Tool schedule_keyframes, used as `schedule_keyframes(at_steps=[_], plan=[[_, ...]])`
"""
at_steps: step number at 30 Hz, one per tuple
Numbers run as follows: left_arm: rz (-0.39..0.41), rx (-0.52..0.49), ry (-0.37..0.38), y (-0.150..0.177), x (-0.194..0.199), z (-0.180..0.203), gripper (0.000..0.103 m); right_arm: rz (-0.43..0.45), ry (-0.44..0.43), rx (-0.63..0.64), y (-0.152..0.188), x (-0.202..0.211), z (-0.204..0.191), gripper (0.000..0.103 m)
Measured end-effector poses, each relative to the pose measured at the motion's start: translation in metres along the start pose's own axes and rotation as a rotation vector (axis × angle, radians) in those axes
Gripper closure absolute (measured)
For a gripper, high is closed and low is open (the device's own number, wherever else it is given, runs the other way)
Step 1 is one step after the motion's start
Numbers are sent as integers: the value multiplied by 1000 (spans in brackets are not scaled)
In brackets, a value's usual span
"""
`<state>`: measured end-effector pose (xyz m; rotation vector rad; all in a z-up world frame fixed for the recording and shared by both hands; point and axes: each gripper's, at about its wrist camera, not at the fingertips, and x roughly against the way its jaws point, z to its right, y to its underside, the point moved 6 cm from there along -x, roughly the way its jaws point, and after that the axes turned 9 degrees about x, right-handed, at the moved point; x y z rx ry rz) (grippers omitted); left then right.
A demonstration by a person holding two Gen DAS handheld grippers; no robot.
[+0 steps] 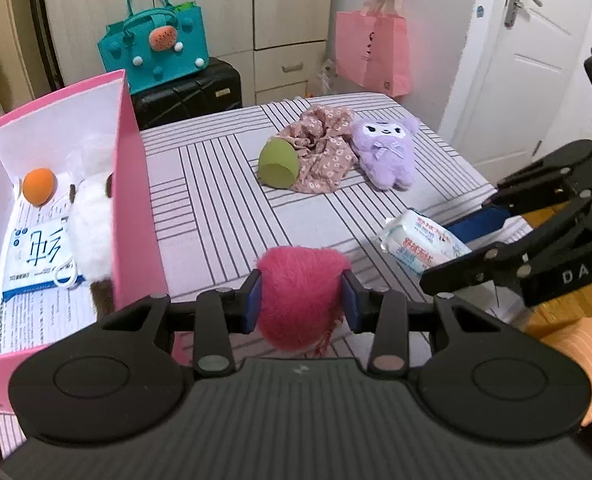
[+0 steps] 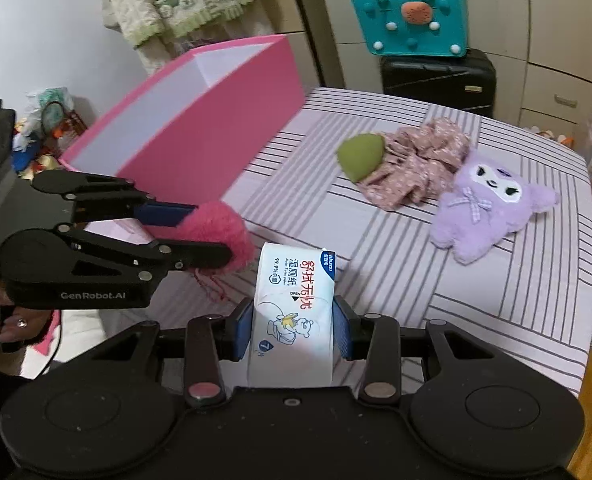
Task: Organize soft objects
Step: 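Carry the pom-pom and wipes packet toward the pink box with both tools, then open the left tool over the box while the right tool releases the packet inside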
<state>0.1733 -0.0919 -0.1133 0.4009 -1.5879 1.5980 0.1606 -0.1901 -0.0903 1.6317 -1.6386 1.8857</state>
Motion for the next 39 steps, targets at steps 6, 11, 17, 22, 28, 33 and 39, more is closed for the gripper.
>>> schedule_keyframes(at_steps=[6, 11, 17, 22, 28, 33, 39], plan=[[-42, 4, 62, 0, 29, -9, 65, -25, -41, 24, -10, 10, -19, 57], [-44, 11, 73, -2, 54, -21, 65, -30, -99, 49, -23, 15, -40, 57], [31, 43, 67, -13, 89, -44, 65, -12, -127, 123, -47, 19, -67, 57], [62, 101, 45, -14, 103, -70, 65, -11, -146, 215, -71, 14, -87, 57], [128, 143, 15, -25, 114, -104, 65, 25, -163, 294, -109, 2, -103, 57], [175, 156, -43, -40, 102, -134, 65, 56, -153, 327, -143, -15, -104, 57], [193, 128, -134, -64, 82, -165, 65, 66, -163, 300, -185, -42, -95, 57]])
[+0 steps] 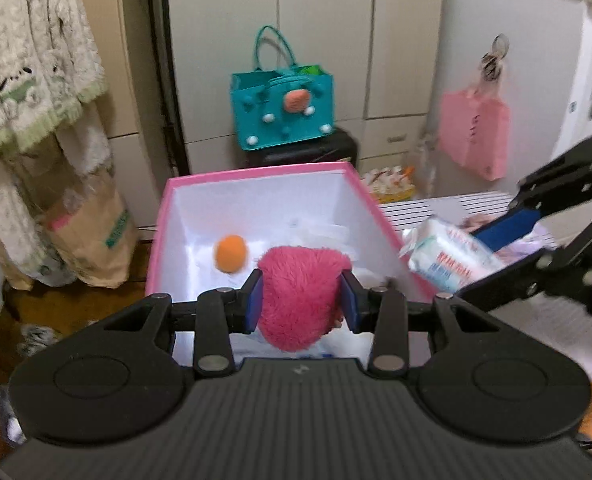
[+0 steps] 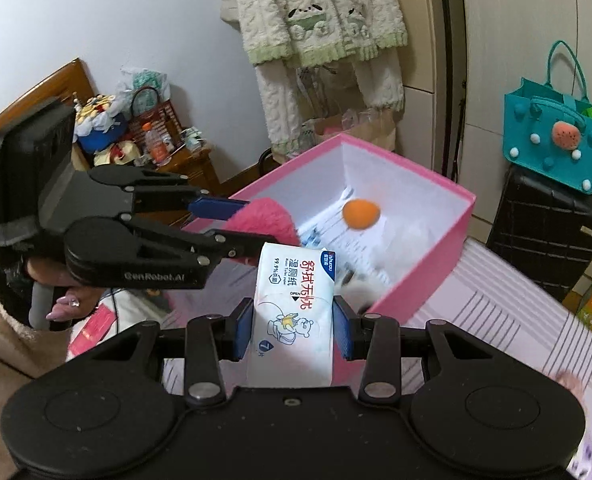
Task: Organize soft objects
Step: 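Open the left tool over the box while the right tool releases the packet inside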
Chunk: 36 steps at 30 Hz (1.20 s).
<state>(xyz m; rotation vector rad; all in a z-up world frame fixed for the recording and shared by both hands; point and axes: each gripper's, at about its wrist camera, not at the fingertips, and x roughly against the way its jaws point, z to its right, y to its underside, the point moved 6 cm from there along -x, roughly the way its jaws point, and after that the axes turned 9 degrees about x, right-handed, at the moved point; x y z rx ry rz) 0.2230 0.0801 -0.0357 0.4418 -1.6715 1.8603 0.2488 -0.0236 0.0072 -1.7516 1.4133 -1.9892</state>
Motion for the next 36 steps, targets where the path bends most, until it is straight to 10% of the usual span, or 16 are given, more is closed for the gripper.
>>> schedule_keyframes(at_steps=[25, 32, 36], plan=[[-238, -204, -151, -27, -111, -28, 64, -194, 76, 126, -52, -129, 64, 57], [-238, -255, -192, -29, -126, -29, 26, -179, 101, 147, -54, -134, 74, 45], [-211, -247, -159, -29, -114, -31, 25, -123, 124, 137, -55, -114, 70, 40]])
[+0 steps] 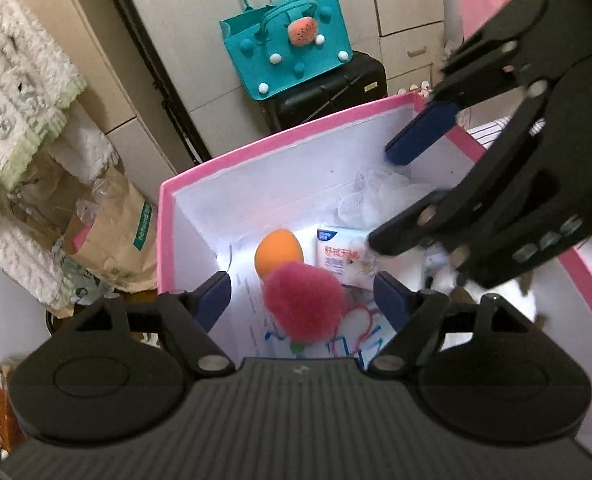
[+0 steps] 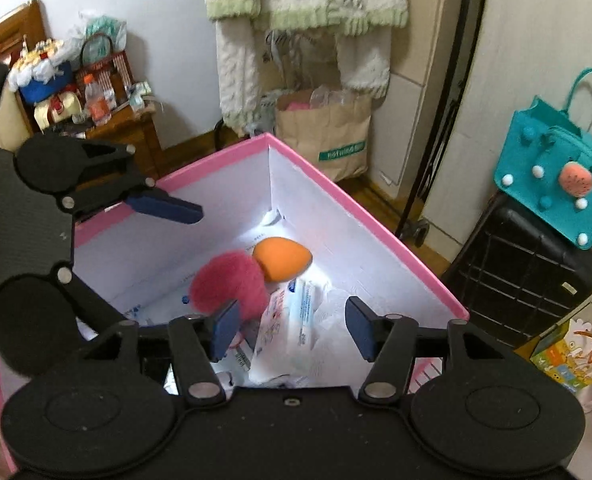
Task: Organize soft objects
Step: 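Open the left tool over the box while the right tool releases the packet inside, then withdraw both tools from the box and move toward the green sponge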
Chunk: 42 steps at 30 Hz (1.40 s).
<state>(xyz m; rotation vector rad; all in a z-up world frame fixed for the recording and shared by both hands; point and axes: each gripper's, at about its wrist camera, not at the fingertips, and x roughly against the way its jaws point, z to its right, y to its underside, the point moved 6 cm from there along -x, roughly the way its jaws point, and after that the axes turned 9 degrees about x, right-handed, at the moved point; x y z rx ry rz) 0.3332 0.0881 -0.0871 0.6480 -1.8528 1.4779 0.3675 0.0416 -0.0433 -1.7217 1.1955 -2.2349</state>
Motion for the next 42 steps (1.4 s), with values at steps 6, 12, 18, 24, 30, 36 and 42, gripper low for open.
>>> schedule_keyframes(at_steps=[6, 12, 18, 24, 30, 36, 42], plan=[[11, 54, 10, 7, 29, -9, 25, 41, 1, -32, 10, 35, -12, 40], [10, 99, 49, 13, 67, -8, 25, 82, 7, -39, 18, 70, -34, 40], [39, 87, 70, 20, 113, 5, 25, 128, 11, -29, 28, 108, -62, 40], [23, 111, 146, 34, 152, 22, 25, 146, 55, -4, 49, 140, -88, 40], [19, 124, 195, 47, 179, 34, 25, 163, 54, -9, 68, 167, -107, 40], [22, 130, 204, 54, 198, 41, 25, 196, 73, -8, 85, 198, -124, 40], [16, 108, 209, 63, 210, 50, 23, 221, 77, -14, 105, 215, -138, 39]])
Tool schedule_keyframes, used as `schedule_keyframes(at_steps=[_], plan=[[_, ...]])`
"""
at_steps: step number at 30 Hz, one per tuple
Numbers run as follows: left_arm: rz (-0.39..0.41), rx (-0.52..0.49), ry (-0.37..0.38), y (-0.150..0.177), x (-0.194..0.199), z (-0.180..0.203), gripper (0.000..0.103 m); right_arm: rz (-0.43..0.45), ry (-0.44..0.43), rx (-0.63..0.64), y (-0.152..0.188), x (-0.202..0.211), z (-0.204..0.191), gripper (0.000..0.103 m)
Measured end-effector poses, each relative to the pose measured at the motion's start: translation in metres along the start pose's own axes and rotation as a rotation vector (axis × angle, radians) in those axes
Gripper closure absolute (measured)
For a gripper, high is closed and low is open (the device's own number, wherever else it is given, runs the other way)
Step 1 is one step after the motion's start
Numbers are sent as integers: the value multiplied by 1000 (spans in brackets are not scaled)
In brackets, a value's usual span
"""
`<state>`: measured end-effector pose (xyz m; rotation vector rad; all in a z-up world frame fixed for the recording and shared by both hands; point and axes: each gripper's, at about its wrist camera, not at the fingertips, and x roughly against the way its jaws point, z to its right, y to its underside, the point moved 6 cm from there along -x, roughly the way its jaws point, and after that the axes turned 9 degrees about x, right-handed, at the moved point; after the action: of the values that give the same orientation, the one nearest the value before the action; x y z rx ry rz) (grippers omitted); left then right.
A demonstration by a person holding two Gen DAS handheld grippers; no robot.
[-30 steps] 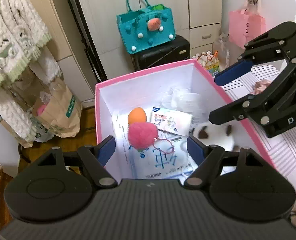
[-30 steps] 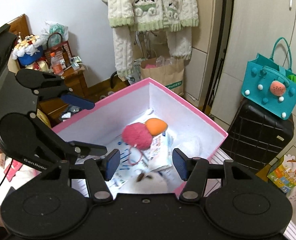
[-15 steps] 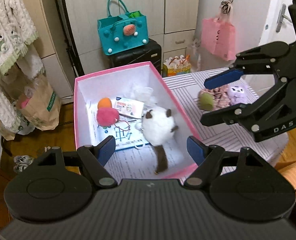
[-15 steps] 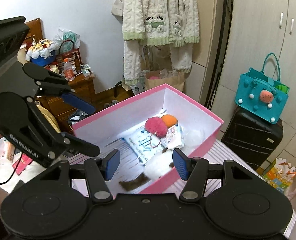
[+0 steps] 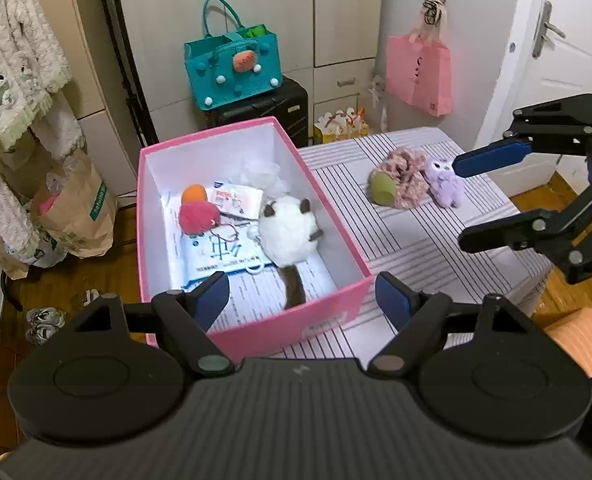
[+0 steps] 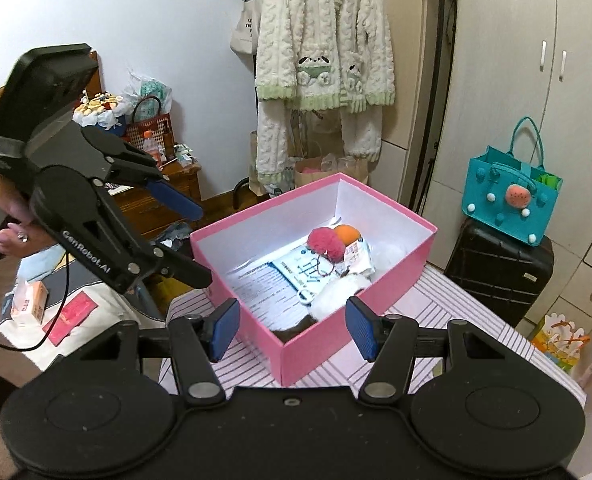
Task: Organize soft objects
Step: 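Withdraw both tools from the box and move toward the green sponge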
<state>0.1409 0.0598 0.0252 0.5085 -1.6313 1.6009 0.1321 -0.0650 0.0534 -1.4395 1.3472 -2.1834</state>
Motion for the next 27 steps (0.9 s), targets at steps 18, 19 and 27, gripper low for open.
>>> schedule_keyframes(at_steps=[18, 19, 27], plan=[[-70, -98, 85, 46, -35, 62, 22, -14, 78, -165, 99, 23, 5, 38], [-62, -102, 87, 47, -35, 66, 22, -16, 88, -176, 106, 23, 8, 37], [40, -130, 117, 53, -53, 95, 22, -13, 110, -217, 141, 11, 28, 37]])
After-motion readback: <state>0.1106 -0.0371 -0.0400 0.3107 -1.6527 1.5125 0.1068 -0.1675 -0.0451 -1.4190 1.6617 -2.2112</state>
